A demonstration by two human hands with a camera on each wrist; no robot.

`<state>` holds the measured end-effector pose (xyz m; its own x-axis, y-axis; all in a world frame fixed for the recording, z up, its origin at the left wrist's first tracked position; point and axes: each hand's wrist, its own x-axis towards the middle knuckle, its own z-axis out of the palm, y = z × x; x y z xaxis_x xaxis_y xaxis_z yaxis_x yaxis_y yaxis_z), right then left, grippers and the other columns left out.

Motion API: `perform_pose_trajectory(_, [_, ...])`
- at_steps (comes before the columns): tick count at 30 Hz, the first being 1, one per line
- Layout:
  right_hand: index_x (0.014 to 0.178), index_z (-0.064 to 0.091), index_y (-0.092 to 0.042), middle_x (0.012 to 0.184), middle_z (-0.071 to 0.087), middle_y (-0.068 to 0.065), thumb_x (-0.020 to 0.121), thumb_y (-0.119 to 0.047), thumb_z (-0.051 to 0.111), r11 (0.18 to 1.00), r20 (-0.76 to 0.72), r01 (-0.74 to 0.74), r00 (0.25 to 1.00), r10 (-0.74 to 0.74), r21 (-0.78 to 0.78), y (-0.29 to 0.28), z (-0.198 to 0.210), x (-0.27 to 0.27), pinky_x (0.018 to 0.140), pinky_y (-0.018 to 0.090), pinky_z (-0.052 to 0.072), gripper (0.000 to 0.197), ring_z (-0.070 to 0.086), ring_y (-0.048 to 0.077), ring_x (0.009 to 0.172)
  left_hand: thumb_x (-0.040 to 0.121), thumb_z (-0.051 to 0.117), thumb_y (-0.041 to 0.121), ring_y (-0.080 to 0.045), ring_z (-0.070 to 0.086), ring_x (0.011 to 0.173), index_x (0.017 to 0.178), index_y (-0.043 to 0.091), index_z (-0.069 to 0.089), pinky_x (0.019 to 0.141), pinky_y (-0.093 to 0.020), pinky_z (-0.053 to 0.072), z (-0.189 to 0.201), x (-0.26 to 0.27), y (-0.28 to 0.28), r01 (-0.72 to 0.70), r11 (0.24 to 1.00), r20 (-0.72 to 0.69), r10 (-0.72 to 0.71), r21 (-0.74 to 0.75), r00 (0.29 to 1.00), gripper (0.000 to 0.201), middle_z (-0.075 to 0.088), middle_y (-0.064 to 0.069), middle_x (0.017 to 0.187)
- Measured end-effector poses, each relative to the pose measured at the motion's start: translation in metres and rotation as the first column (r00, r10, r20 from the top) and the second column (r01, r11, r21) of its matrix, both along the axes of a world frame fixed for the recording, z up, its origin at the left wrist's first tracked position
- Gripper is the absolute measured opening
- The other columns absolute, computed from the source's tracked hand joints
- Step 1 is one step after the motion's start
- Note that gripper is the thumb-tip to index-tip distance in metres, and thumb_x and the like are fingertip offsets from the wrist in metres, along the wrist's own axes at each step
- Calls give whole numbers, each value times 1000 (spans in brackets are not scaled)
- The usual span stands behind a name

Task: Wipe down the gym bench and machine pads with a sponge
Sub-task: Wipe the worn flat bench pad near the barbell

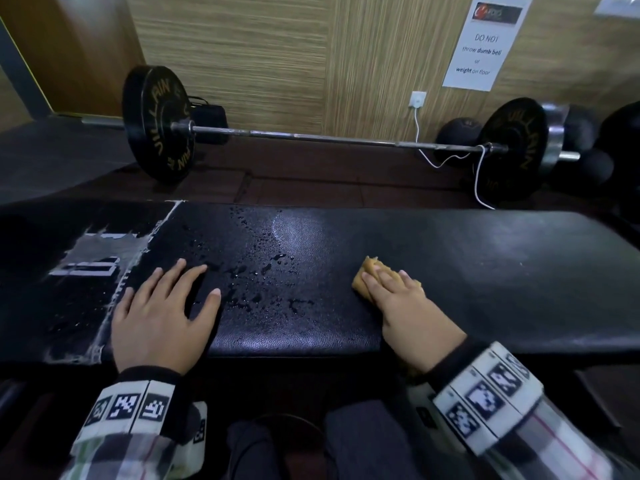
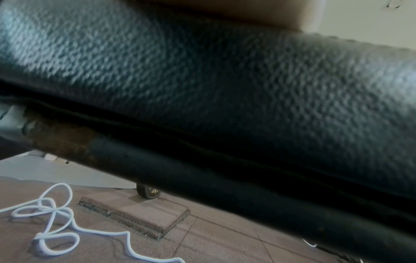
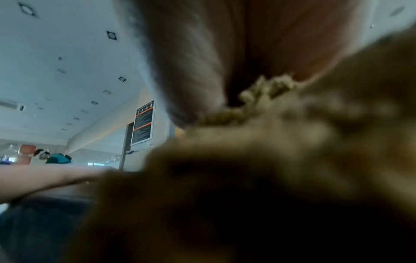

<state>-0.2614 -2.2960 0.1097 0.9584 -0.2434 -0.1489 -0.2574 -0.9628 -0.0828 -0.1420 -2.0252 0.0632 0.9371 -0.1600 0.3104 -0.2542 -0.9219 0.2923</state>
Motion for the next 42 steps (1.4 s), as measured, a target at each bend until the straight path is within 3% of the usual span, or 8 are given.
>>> perform_pose_trajectory(4, [149,13,-26,157,6,-6,89,-8,37,994,40,-96,995,94,61,32,1,6,117,43,10,67,7,27,144,83,28,66,-15,37,138,132,42,53,114,-43,23,1,0,1,-1,1000,-5,1,-1,1000,60,46,12,147])
perform_pose_trajectory(8, [139,41,-26,145,41,-4,85,-24,27,973,214,-220,956,199,76,40,-18,-29,105,48,36,56,40,27,132,83,27,67,-13,35,139,132,45,51,115,-47,18,2,-1,0,-7,1000,-24,7,7,1000,58,44,14,147])
perform_pose_trajectory(12, [136,44,-32,139,47,-11,89,-34,33,993,294,-114,950,106,10,26,-24,-56,100,44,41,49,47,17,127,81,25,69,-12,31,142,132,47,49,116,-49,12,2,-1,-1,-29,999,-39,29,14,999,60,41,13,150])
perform_pose_trajectory(19, [123,60,-17,129,58,3,86,-34,30,991,351,135,928,-128,3,45,-26,1,96,56,40,51,49,32,124,81,25,68,-14,31,142,134,46,48,117,-48,12,3,0,-1,-33,999,-44,34,23,998,62,40,11,151])
perform_pose_trajectory(24, [132,51,-21,139,49,1,89,-39,16,1000,315,-29,949,25,8,91,-19,38,108,53,26,58,42,28,131,84,24,63,-13,30,142,134,45,49,117,-48,11,1,1,0,-25,1000,-36,25,15,999,58,40,12,151])
perform_pose_trajectory(27, [121,60,-24,128,59,-2,90,-34,31,987,357,-157,920,158,-32,111,-21,28,101,50,40,44,54,25,119,85,26,60,-14,31,142,134,44,50,116,-48,12,0,1,1,-21,1000,-28,21,6,999,57,41,11,150])
perform_pose_trajectory(32, [134,48,-28,141,45,-8,92,-31,39,913,412,-390,817,403,-120,87,-43,-17,106,43,37,43,45,20,129,86,28,59,-14,33,141,133,44,51,116,-48,13,-1,2,2,-14,1000,-20,14,2,1000,55,42,11,149])
perform_pose_trajectory(42, [122,60,-20,139,49,-1,90,-32,34,988,458,-91,878,137,-121,68,-37,17,101,50,38,44,48,25,126,86,27,60,-13,31,142,134,44,50,117,-47,10,-2,2,1,-20,1000,-22,21,7,1000,56,41,12,150])
